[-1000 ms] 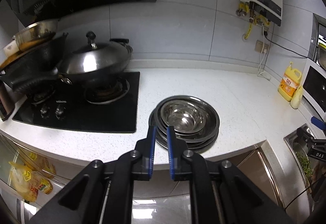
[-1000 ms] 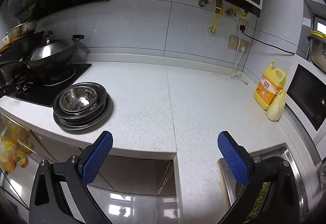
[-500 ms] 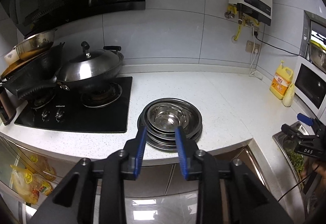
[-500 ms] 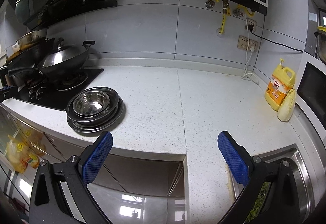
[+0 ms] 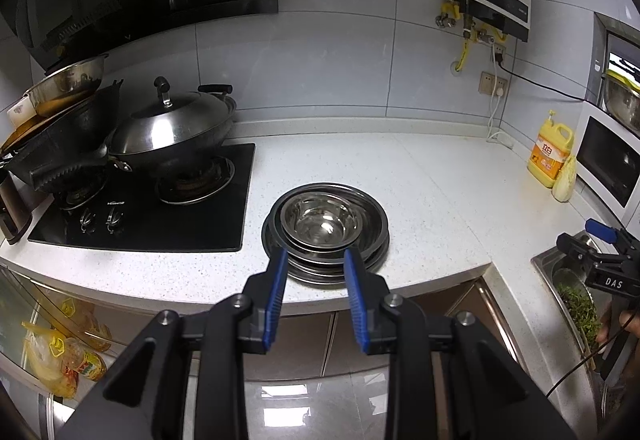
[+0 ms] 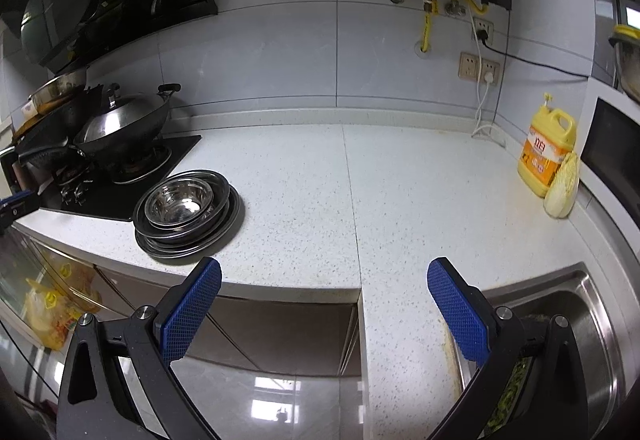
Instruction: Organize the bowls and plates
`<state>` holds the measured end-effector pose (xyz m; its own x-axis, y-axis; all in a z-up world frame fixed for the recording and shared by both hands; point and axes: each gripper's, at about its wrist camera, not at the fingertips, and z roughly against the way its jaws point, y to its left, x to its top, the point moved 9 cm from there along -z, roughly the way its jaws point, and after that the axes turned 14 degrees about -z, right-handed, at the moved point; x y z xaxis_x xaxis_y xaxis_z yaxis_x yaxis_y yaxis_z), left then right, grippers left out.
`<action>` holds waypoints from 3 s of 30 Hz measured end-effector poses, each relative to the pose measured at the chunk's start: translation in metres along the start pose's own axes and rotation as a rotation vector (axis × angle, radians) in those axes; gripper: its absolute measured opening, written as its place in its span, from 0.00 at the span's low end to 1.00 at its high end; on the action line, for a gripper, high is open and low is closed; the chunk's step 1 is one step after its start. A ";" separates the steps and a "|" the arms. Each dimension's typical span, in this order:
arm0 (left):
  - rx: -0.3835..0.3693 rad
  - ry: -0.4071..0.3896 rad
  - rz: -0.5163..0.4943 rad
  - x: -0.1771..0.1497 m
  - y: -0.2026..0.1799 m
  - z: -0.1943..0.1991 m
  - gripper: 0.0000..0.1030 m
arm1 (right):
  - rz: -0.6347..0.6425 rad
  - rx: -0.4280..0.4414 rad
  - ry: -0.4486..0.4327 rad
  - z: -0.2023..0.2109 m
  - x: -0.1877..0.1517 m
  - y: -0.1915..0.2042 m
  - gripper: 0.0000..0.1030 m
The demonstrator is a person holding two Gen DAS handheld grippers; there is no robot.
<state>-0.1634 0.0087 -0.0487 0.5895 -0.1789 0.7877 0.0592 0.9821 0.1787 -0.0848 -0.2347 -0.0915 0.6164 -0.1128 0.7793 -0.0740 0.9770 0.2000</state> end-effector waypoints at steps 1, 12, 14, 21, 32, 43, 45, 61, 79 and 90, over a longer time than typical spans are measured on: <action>0.000 -0.001 -0.002 0.000 -0.001 0.000 0.27 | -0.006 0.001 0.001 0.000 0.000 -0.001 0.99; -0.030 -0.004 -0.014 0.003 -0.011 -0.005 0.27 | -0.049 0.009 0.020 0.004 -0.002 -0.007 0.99; -0.036 -0.002 -0.016 0.003 -0.013 -0.006 0.27 | -0.056 0.014 0.025 0.004 -0.002 -0.007 0.99; -0.044 -0.005 -0.025 0.005 -0.015 -0.011 0.27 | -0.064 -0.002 0.026 0.003 0.000 -0.012 0.99; -0.038 0.007 -0.015 0.004 -0.012 -0.016 0.27 | -0.054 -0.002 0.043 -0.005 -0.002 -0.008 0.99; -0.037 0.014 -0.002 0.001 -0.007 -0.022 0.27 | -0.050 0.009 0.057 -0.013 -0.001 -0.002 0.99; -0.038 0.015 0.000 0.001 -0.008 -0.023 0.27 | -0.048 0.012 0.062 -0.014 -0.002 -0.001 0.99; -0.041 0.024 0.019 -0.004 -0.005 -0.025 0.27 | -0.044 0.021 0.080 -0.018 -0.005 0.002 0.99; -0.009 0.033 0.034 -0.009 -0.004 -0.019 0.27 | -0.030 0.033 0.096 -0.021 -0.010 0.005 0.99; -0.002 0.048 0.051 -0.013 -0.003 -0.020 0.27 | -0.017 0.035 0.099 -0.021 -0.012 0.007 0.99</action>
<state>-0.1551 0.0094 -0.0717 0.6294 -0.1254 0.7669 0.0297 0.9900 0.1376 -0.0767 -0.2230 -0.1118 0.6920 -0.1096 0.7135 -0.0888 0.9680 0.2349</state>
